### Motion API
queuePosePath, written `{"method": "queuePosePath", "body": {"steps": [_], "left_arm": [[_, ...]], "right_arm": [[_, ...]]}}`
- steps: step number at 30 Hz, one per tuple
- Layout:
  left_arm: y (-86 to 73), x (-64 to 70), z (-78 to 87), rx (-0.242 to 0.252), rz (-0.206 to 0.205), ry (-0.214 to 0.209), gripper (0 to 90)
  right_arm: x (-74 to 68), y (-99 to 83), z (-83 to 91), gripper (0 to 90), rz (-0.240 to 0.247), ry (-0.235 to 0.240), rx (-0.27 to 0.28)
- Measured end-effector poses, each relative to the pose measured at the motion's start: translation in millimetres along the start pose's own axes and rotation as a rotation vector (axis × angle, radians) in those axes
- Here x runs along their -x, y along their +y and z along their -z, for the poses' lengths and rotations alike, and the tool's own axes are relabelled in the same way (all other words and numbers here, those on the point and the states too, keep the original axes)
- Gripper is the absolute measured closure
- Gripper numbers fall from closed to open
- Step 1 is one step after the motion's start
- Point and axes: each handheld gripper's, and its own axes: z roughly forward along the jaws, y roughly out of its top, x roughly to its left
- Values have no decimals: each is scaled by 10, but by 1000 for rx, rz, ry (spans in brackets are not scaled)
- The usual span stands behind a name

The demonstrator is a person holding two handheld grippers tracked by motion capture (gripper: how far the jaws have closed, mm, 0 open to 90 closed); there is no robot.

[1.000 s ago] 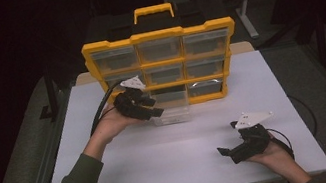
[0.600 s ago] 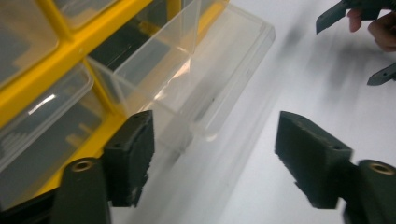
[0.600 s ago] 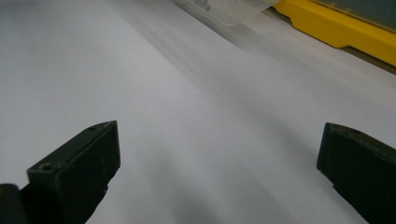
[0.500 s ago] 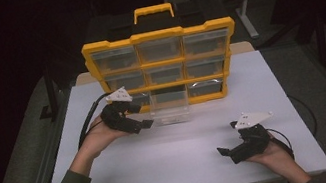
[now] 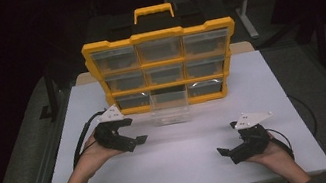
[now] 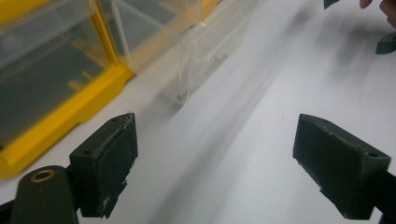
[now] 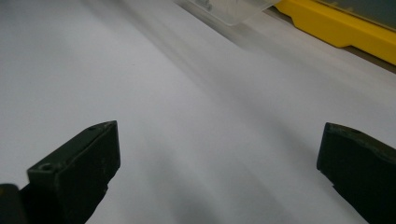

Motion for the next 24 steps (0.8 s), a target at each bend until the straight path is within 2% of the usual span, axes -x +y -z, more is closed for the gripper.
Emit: {"method": "queuePosePath", "body": {"steps": [15,19,24], "left_arm": [[-562,80,51,28,28,15,59],[-696,107,25,29,22,20,27],[-761,116,-7,14,11,35,0]], "right_arm": [[-3,-1,-6,0,3,-2,-2],[-1,-4,-3,0,1,-1,-2],[-7,-8,-6,0,4,-1,-5]]}}
